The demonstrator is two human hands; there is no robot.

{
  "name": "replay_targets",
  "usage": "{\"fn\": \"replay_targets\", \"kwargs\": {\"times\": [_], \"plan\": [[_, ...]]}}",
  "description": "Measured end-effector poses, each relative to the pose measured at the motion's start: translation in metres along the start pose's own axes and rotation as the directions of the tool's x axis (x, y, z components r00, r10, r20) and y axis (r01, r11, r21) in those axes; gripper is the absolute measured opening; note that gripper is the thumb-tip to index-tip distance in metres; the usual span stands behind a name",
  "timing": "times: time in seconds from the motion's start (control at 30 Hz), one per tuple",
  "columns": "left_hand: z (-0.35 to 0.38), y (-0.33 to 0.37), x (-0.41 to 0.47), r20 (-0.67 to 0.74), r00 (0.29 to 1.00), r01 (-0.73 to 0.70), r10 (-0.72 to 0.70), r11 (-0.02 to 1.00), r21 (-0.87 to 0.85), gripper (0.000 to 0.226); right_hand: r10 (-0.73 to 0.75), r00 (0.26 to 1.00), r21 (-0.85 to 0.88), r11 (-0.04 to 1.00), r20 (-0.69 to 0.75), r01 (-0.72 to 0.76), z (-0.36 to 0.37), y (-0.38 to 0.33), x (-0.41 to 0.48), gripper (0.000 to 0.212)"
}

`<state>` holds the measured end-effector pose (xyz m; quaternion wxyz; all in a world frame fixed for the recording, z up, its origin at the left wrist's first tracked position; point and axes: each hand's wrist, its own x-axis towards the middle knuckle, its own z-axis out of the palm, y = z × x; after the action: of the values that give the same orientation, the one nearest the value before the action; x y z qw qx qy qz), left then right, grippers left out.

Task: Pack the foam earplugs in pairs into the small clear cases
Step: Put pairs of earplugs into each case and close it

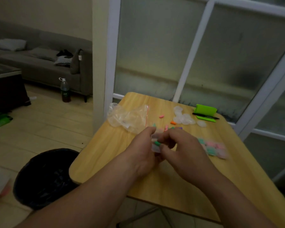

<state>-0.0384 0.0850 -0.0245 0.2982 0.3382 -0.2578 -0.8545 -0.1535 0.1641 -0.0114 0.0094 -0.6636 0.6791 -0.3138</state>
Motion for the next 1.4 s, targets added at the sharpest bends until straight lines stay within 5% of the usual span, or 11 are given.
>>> {"fn": "replay_targets", "kwargs": {"times": [0.33,0.57,0.83,1.1,1.4], "plan": [[0.005,-0.002,0.004,0.054,0.998,-0.012,0.011,1.0,0.015,0.047,-0.009,0.999,-0.003,1.0,0.035,0.009,0.004,0.017,-0.003,0.013],[-0.006,-0.001,0.007,-0.026,0.999,-0.04,0.043,0.991,0.126,0.041,0.109,0.989,0.085,0.991,-0.096,-0.101,-0.002,0.031,0.01,0.016],[-0.015,0.009,0.009,-0.116,0.988,-0.083,0.098,0.988,0.127,0.045,0.2,0.979,-0.099,0.974,-0.046,-0.204,0.02,0.07,0.085,0.022],[-0.022,0.021,0.009,-0.111,0.988,-0.094,0.103,0.992,0.084,0.037,0.225,0.955,-0.294,0.942,0.196,-0.161,0.05,0.078,0.139,0.036],[-0.02,0.022,0.007,-0.113,0.988,-0.095,0.104,0.992,0.082,0.038,0.231,0.961,-0.276,0.943,0.15,-0.184,0.054,0.075,0.136,0.012]]}}
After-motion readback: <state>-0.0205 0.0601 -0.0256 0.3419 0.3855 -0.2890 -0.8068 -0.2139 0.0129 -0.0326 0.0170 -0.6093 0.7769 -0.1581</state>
